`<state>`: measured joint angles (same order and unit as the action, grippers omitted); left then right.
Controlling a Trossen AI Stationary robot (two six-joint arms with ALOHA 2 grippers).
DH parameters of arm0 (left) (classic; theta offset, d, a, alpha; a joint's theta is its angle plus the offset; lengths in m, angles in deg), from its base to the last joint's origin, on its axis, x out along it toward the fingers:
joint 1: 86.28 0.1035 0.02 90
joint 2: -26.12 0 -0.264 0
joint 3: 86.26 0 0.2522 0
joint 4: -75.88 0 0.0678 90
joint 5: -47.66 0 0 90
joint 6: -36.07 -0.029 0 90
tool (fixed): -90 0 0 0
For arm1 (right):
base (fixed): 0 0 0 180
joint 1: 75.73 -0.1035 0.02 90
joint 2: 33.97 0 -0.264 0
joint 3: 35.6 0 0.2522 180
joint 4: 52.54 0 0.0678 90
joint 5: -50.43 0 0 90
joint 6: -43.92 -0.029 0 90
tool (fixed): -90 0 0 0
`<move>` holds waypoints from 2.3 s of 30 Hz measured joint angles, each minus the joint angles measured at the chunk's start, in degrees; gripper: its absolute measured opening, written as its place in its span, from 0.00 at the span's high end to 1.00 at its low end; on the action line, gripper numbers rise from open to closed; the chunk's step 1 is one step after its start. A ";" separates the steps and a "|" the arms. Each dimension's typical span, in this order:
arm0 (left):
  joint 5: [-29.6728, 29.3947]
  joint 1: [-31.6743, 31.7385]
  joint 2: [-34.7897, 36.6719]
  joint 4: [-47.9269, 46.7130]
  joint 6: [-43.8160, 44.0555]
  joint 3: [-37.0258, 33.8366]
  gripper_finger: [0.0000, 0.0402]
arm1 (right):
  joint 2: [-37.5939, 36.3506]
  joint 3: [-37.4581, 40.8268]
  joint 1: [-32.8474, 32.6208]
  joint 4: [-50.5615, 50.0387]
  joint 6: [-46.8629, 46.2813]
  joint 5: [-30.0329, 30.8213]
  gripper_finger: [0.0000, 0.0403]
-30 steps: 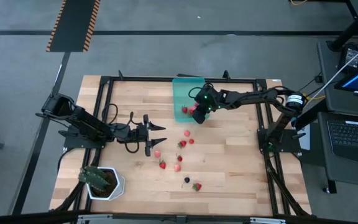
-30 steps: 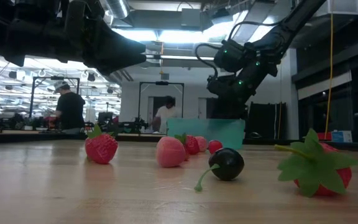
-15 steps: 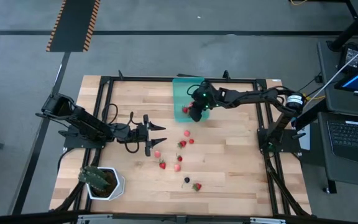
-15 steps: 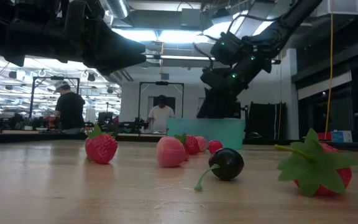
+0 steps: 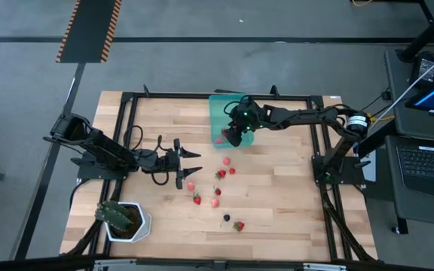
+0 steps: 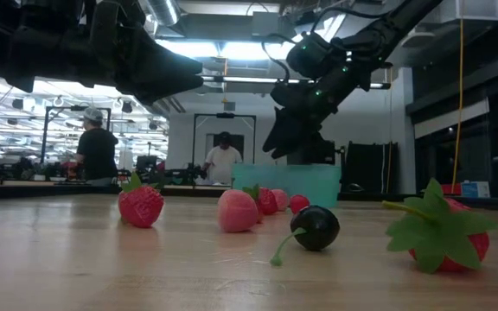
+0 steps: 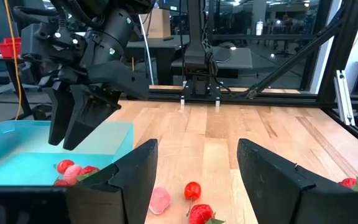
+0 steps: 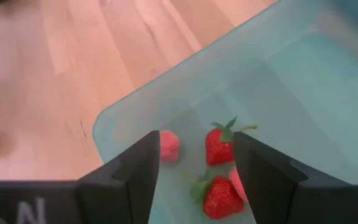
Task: Pick and placing Produce into tupperware
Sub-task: Put the pink peach into the blue bin
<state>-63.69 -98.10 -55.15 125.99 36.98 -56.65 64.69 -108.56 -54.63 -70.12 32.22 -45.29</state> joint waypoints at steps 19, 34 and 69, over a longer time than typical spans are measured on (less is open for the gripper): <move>-0.02 -2.32 0.02 -0.11 0.44 -0.04 0.46 | -18.39 8.59 -13.09 -1.35 5.96 5.08 0.49; 0.00 -6.36 3.05 -2.07 0.44 -0.04 0.46 | -33.79 24.17 -28.27 10.34 0.26 6.05 0.49; 7.48 -6.99 5.96 -85.22 11.38 28.20 0.46 | -33.60 26.75 -33.31 16.35 -1.27 5.49 0.49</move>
<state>-56.21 -105.09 -49.19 40.77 48.36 -28.45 31.09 -81.80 -87.94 -53.77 30.95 -39.80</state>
